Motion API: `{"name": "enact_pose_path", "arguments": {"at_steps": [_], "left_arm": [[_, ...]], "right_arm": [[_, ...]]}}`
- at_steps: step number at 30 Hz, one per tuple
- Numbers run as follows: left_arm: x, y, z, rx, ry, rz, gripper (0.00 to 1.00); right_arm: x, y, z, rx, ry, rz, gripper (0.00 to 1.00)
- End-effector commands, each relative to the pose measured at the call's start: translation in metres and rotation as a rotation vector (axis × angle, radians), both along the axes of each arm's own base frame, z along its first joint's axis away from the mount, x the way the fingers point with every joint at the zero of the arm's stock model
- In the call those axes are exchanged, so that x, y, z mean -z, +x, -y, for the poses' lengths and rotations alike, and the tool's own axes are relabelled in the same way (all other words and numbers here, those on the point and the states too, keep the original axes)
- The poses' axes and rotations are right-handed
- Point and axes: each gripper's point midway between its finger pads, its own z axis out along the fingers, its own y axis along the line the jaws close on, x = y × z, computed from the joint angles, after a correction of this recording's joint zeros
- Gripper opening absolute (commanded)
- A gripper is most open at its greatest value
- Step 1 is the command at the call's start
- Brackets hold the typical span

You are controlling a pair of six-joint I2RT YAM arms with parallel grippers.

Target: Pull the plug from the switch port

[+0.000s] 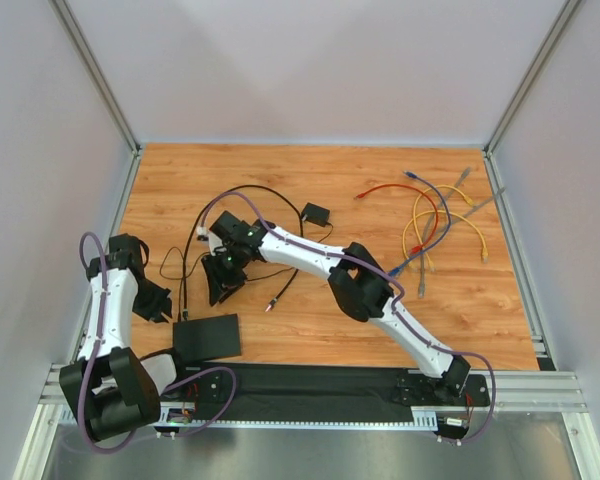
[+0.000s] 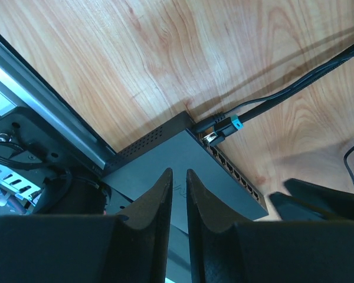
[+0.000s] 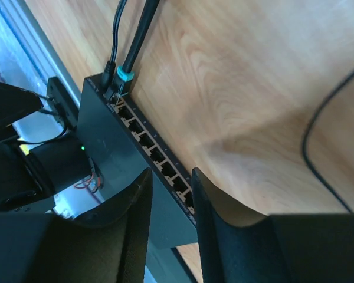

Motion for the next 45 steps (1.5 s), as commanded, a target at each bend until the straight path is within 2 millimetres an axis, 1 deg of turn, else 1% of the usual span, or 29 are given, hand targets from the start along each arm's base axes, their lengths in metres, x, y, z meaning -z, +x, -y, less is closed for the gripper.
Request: {"name": "enact_pose_path", "arguments": {"at_steps": [1,2,5,6,8,9,12,14,17,18,19,20,22,23,24,25,26,27,28,29,31,35,37,38,40,41,43,44,45], "left_arm": [[-0.001,-0.001,0.001,-0.023,-0.009,-0.014,0.22],[0.001,-0.002,0.001,-0.020,-0.008,-0.019,0.22],[0.003,-0.004,0.000,-0.022,-0.005,-0.029,0.22],[0.003,-0.004,0.000,-0.023,-0.005,-0.027,0.22],[0.002,-0.006,-0.003,-0.038,0.014,-0.035,0.22],[0.003,-0.006,-0.004,-0.043,0.021,-0.038,0.22],[0.003,-0.006,-0.009,-0.053,0.044,-0.054,0.22],[0.003,-0.006,-0.011,-0.057,0.052,-0.067,0.22],[0.006,-0.008,-0.009,-0.071,0.044,-0.080,0.21],[0.009,-0.009,-0.007,-0.074,0.034,-0.082,0.21],[0.011,-0.008,-0.005,-0.068,0.023,-0.076,0.20],[0.011,-0.009,-0.005,-0.067,0.019,-0.080,0.20],[0.014,-0.012,-0.003,-0.063,0.006,-0.093,0.20],[0.014,-0.010,0.001,-0.039,-0.015,-0.087,0.19],[0.015,-0.007,0.002,-0.021,-0.029,-0.081,0.17],[0.014,-0.004,0.006,0.020,-0.059,-0.074,0.17],[0.015,-0.002,0.008,0.039,-0.076,-0.072,0.15],[0.015,-0.001,0.010,0.055,-0.098,-0.088,0.15],[0.014,0.000,0.015,0.079,-0.131,-0.089,0.15],[0.015,0.001,0.016,0.094,-0.147,-0.092,0.15],[0.016,0.003,0.018,0.109,-0.169,-0.104,0.16],[0.021,0.005,0.020,0.110,-0.207,-0.090,0.16],[0.024,0.003,0.024,0.114,-0.235,-0.096,0.16],[0.025,0.001,0.023,0.106,-0.236,-0.115,0.15],[0.026,-0.005,0.023,0.093,-0.241,-0.149,0.15],[0.025,-0.007,0.022,0.085,-0.245,-0.160,0.15],[0.025,-0.009,0.022,0.079,-0.253,-0.176,0.15],[0.024,-0.015,0.023,0.069,-0.262,-0.209,0.11],[0.024,-0.018,0.020,0.041,-0.256,-0.226,0.10]], "right_arm": [[-0.016,-0.009,-0.013,-0.002,0.077,-0.116,0.34],[-0.004,-0.016,-0.009,-0.004,0.053,-0.133,0.34],[0.002,-0.028,-0.008,-0.012,0.053,-0.159,0.32],[0.009,-0.034,-0.003,-0.015,0.034,-0.175,0.31],[0.012,-0.044,0.000,-0.028,0.022,-0.192,0.31],[0.014,-0.055,0.005,-0.042,0.007,-0.216,0.30],[0.015,-0.069,0.013,-0.048,0.012,-0.225,0.30],[0.008,-0.065,0.012,-0.026,0.030,-0.210,0.31],[-0.011,-0.049,-0.001,-0.008,0.098,-0.156,0.34],[-0.009,-0.048,-0.005,-0.010,0.105,-0.162,0.35],[-0.011,-0.044,-0.011,-0.013,0.124,-0.157,0.38],[-0.012,-0.038,-0.020,-0.014,0.143,-0.150,0.40],[-0.016,-0.036,-0.030,-0.031,0.187,-0.178,0.44],[-0.018,-0.036,-0.039,-0.050,0.223,-0.190,0.45],[-0.023,-0.038,-0.043,-0.075,0.254,-0.209,0.47],[-0.022,-0.038,-0.045,-0.080,0.257,-0.215,0.51],[-0.019,-0.036,-0.050,-0.089,0.267,-0.220,0.52],[-0.019,-0.039,-0.050,-0.107,0.272,-0.239,0.52],[-0.016,-0.039,-0.051,-0.106,0.269,-0.251,0.53],[-0.007,-0.039,-0.050,-0.100,0.255,-0.261,0.53],[-0.002,-0.041,-0.050,-0.108,0.261,-0.283,0.54],[0.013,-0.046,-0.046,-0.108,0.240,-0.317,0.54],[0.016,-0.047,-0.046,-0.112,0.243,-0.332,0.53],[0.024,-0.048,-0.045,-0.113,0.233,-0.347,0.53],[0.025,-0.048,-0.048,-0.113,0.236,-0.356,0.52],[0.031,-0.049,-0.048,-0.115,0.231,-0.365,0.52],[0.034,-0.052,-0.051,-0.118,0.230,-0.380,0.50],[0.036,-0.052,-0.051,-0.113,0.222,-0.388,0.50],[0.037,-0.052,-0.052,-0.114,0.221,-0.389,0.49]]}}
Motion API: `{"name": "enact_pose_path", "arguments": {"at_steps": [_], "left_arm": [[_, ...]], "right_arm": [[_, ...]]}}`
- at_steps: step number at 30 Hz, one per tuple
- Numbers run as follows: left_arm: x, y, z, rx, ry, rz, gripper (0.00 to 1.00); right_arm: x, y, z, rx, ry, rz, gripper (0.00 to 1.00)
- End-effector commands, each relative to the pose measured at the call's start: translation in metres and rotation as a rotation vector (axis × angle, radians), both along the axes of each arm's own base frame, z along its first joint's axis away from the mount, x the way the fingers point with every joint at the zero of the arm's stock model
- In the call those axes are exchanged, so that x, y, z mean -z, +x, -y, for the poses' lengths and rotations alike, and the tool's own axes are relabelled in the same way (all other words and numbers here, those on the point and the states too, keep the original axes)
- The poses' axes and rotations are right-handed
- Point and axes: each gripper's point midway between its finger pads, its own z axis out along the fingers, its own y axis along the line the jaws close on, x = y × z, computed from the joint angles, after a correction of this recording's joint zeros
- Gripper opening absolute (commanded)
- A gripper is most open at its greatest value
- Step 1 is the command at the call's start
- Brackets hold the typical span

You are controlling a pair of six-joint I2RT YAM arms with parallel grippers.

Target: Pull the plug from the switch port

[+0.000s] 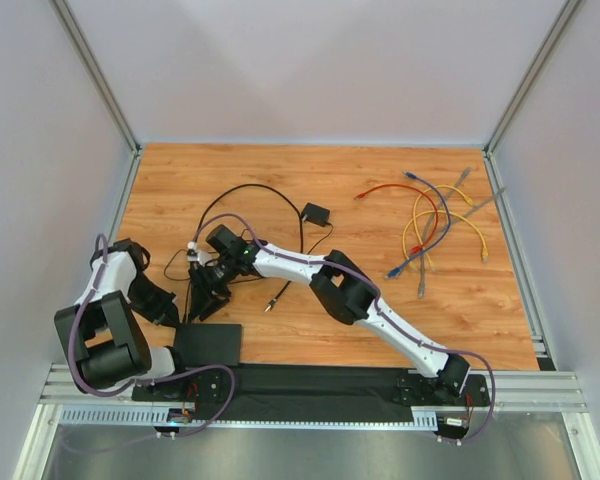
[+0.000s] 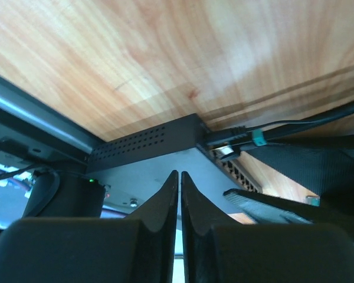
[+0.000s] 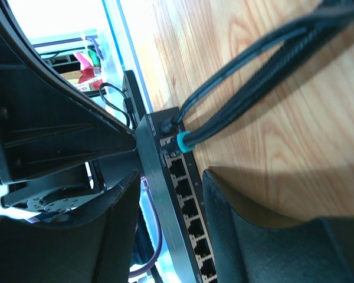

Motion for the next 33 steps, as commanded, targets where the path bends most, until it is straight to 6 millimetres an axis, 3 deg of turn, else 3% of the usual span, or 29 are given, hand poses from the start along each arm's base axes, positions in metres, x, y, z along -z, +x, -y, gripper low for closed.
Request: {"name": "enact_pose_path", "arguments": {"at_steps": [1,7,14,33], "left_arm": [[-0.008,-0.009,0.000,-0.030,-0.018,-0.046,0.10],[-0.004,-0.018,0.005,-0.124,-0.021,-0.050,0.00],[-0.006,-0.014,0.013,-0.210,-0.049,0.061,0.00],[-0.003,-0.020,0.006,-0.260,0.007,0.030,0.01]], "right_arm": [[0.024,-0.004,-0.005,0.007,-0.033,-0.009,0.48],[0.032,0.002,-0.010,0.052,-0.062,0.002,0.46],[0.045,0.005,-0.013,0.082,-0.087,0.002,0.44],[0.067,-0.005,-0.018,0.098,-0.136,-0.001,0.24]]}}
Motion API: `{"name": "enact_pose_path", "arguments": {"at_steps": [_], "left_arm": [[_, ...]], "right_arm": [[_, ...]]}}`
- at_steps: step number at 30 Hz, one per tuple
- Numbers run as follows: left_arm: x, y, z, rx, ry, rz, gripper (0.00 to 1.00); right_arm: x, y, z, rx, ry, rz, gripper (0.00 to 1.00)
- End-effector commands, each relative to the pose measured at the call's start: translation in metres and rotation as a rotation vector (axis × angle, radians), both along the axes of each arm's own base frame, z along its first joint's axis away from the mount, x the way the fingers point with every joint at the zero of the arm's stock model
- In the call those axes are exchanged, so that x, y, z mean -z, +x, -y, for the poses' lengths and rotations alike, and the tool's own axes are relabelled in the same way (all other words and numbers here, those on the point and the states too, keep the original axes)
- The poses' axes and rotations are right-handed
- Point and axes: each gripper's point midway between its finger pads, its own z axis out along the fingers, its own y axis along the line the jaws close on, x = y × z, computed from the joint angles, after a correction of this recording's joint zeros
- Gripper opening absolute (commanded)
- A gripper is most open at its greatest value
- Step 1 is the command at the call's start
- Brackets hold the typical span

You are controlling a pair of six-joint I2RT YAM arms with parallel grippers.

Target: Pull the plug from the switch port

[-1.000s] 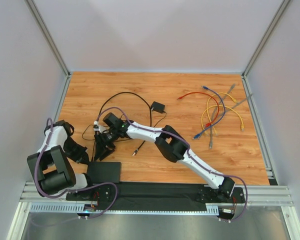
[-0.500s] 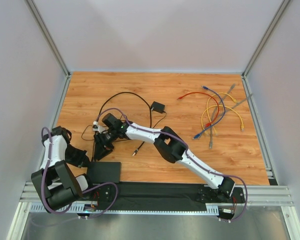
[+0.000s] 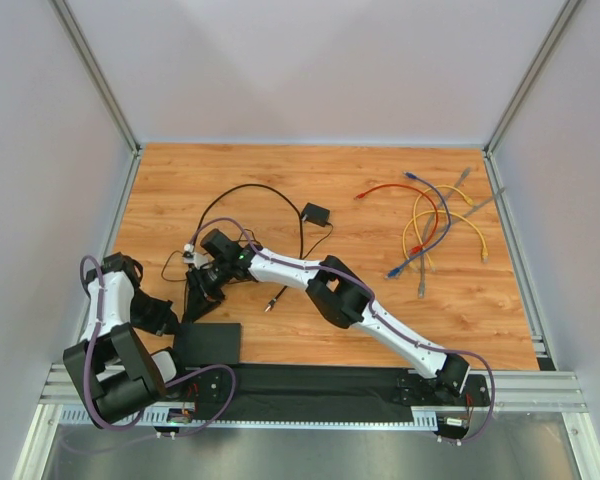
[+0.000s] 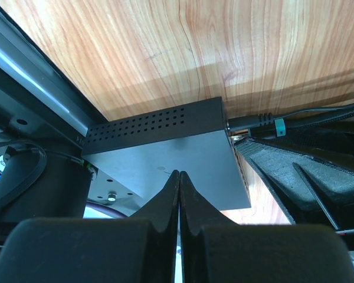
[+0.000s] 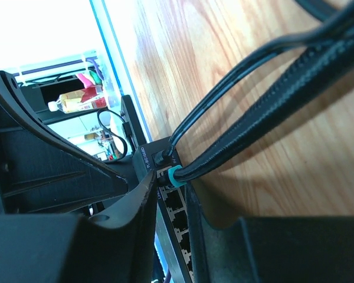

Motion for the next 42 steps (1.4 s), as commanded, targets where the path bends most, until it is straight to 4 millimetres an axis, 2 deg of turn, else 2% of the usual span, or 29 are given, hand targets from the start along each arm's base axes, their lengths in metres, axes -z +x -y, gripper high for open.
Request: {"name": "enact_pose_path", "arguments": {"at_steps": [1,4,5,10,11,12,13,14,19,23,24,26,28,33,34,36,37,39,40,42], "left_arm": [[0.003,0.000,0.001,-0.022,-0.006,-0.003,0.01],[0.006,-0.002,0.000,-0.024,-0.011,-0.030,0.01],[0.007,-0.002,0.000,-0.031,-0.006,-0.037,0.01],[0.013,-0.002,-0.004,-0.060,0.014,-0.057,0.00],[0.014,-0.003,-0.005,-0.062,0.021,-0.064,0.00],[0.016,-0.002,-0.008,-0.062,0.037,-0.062,0.00],[0.018,-0.004,-0.008,-0.061,0.035,-0.077,0.00],[0.019,-0.004,-0.009,-0.063,0.038,-0.087,0.00],[0.028,-0.008,-0.012,-0.051,0.022,-0.169,0.00],[0.031,-0.012,-0.012,-0.048,0.021,-0.202,0.00],[0.030,-0.011,-0.013,-0.050,0.025,-0.194,0.00],[0.030,-0.011,-0.013,-0.055,0.028,-0.189,0.00],[0.031,-0.011,-0.012,-0.055,0.029,-0.190,0.00],[0.032,-0.011,-0.013,-0.053,0.022,-0.202,0.00],[0.033,-0.012,-0.012,-0.050,0.020,-0.206,0.00],[0.033,-0.011,-0.013,-0.051,0.021,-0.204,0.00],[0.033,-0.012,-0.012,-0.050,0.020,-0.206,0.00],[0.033,-0.011,-0.013,-0.051,0.020,-0.206,0.00],[0.033,-0.011,-0.012,-0.050,0.020,-0.206,0.00],[0.033,-0.011,-0.012,-0.048,0.020,-0.206,0.00]], "right_arm": [[0.055,-0.005,0.005,0.037,-0.107,0.012,0.24],[0.063,-0.010,0.008,0.041,-0.119,-0.026,0.13],[0.062,-0.010,0.006,0.041,-0.105,-0.031,0.00],[0.070,-0.007,0.012,0.073,-0.137,0.001,0.00],[0.076,-0.002,0.013,0.094,-0.149,0.053,0.00],[0.068,0.003,0.012,0.107,-0.139,0.098,0.00],[0.081,0.009,0.018,0.143,-0.174,0.146,0.00],[0.082,0.013,0.020,0.147,-0.174,0.195,0.00],[0.071,0.028,0.024,0.181,-0.187,0.383,0.00],[0.062,0.026,0.016,0.172,-0.150,0.323,0.00],[0.051,0.027,0.010,0.178,-0.101,0.269,0.00],[0.046,0.029,0.006,0.204,-0.066,0.185,0.00],[0.022,0.032,-0.006,0.215,0.027,0.036,0.00],[0.011,0.035,-0.013,0.244,0.061,-0.054,0.00],[0.012,0.037,-0.013,0.257,0.052,-0.062,0.00],[0.014,0.044,-0.013,0.258,0.026,0.038,0.00],[0.041,0.048,0.002,0.301,-0.133,0.087,0.00],[0.045,0.058,0.012,0.285,-0.160,0.240,0.00],[0.061,0.067,0.026,0.326,-0.245,0.309,0.00],[0.061,0.078,0.038,0.341,-0.293,0.418,0.00]]}}
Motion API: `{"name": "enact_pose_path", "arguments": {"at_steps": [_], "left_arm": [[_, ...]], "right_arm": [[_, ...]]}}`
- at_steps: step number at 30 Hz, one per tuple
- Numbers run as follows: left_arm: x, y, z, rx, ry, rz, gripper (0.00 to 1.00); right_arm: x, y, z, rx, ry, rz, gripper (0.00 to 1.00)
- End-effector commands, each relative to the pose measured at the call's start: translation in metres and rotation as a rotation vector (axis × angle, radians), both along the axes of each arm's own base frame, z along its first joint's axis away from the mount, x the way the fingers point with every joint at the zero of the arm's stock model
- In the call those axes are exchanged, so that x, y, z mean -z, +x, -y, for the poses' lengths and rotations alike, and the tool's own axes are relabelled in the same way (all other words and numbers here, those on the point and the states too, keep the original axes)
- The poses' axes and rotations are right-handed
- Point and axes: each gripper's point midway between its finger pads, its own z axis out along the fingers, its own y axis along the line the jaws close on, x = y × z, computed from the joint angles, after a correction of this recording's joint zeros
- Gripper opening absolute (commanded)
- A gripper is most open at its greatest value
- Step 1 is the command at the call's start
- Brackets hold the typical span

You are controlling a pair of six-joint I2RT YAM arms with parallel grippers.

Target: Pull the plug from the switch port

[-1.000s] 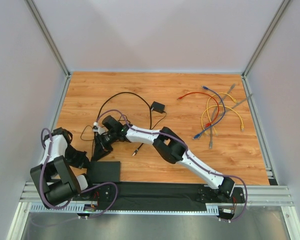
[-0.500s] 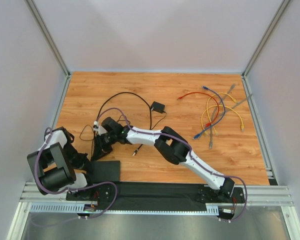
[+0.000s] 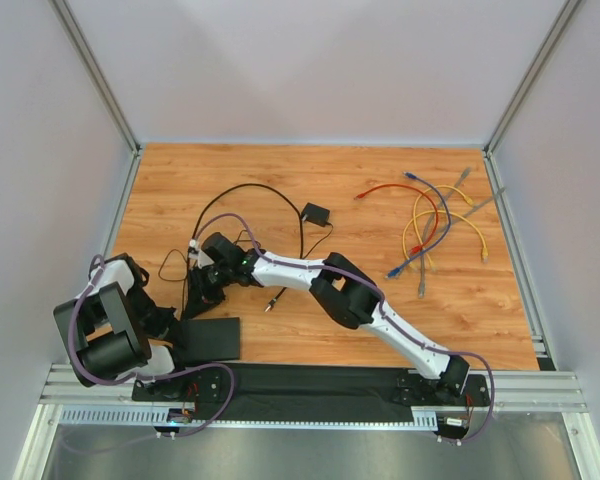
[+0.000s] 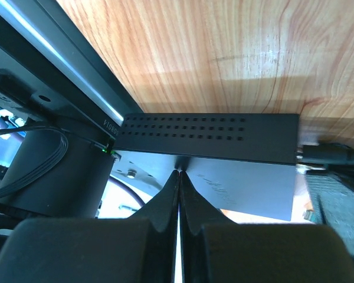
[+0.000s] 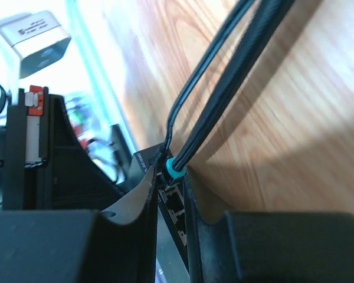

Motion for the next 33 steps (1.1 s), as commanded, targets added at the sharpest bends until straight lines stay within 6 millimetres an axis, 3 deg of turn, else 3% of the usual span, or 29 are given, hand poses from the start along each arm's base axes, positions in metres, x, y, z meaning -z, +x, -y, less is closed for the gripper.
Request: {"name": "enact_pose_path", "arguments": {"at_steps": [1,3,5,6,7,11,13,15,17,18,19,21,23,26,27,29,31,33], "left_arm": [[0.018,0.014,-0.021,0.000,0.110,0.056,0.00],[0.018,0.014,-0.021,0.002,0.112,0.058,0.00],[0.017,0.014,-0.020,0.008,0.110,0.055,0.00],[0.017,0.014,-0.020,0.009,0.110,0.056,0.00],[0.018,0.014,-0.019,0.011,0.110,0.055,0.00],[0.019,0.015,-0.020,0.021,0.106,0.052,0.00],[0.019,0.015,-0.019,0.027,0.105,0.053,0.00],[0.019,0.015,-0.019,0.022,0.105,0.049,0.00],[0.020,0.013,-0.024,0.025,0.130,0.037,0.00],[0.020,0.012,-0.023,0.027,0.128,0.029,0.00],[0.020,0.012,-0.023,0.027,0.127,0.028,0.00],[0.020,0.012,-0.023,0.027,0.127,0.026,0.00],[0.020,0.012,-0.024,0.026,0.127,0.024,0.00],[0.020,0.012,-0.024,0.024,0.132,0.024,0.00],[0.020,0.012,-0.024,0.022,0.134,0.023,0.00],[0.019,0.015,-0.026,0.043,0.131,0.035,0.00],[0.014,0.017,-0.025,0.059,0.122,0.052,0.00],[0.004,0.029,-0.026,0.070,0.141,0.125,0.00]], "right_arm": [[0.063,0.071,0.047,0.203,-0.311,0.346,0.00],[0.057,0.071,0.043,0.195,-0.277,0.332,0.00],[0.051,0.059,0.034,0.159,-0.182,0.214,0.00],[0.042,0.058,0.028,0.190,-0.132,0.097,0.00],[0.019,0.054,0.014,0.161,0.014,0.042,0.00],[-0.002,0.041,-0.001,0.122,0.109,-0.111,0.00],[0.000,0.039,-0.001,0.132,0.113,-0.147,0.00],[0.014,0.036,0.006,0.150,0.049,-0.179,0.00],[0.017,0.054,0.014,0.221,-0.012,0.002,0.00],[0.043,0.066,0.031,0.307,-0.153,0.090,0.00],[0.036,0.077,0.038,0.290,-0.172,0.241,0.00],[0.042,0.093,0.052,0.333,-0.277,0.382,0.00],[0.044,0.096,0.055,0.350,-0.284,0.385,0.00],[0.037,0.091,0.043,0.348,-0.222,0.288,0.00],[0.021,0.076,0.028,0.271,-0.116,0.196,0.00],[0.020,0.063,0.016,0.245,-0.060,0.072,0.00],[0.011,0.055,0.015,0.208,-0.038,0.096,0.00],[0.016,0.042,0.018,0.150,-0.059,0.126,0.00]]}}
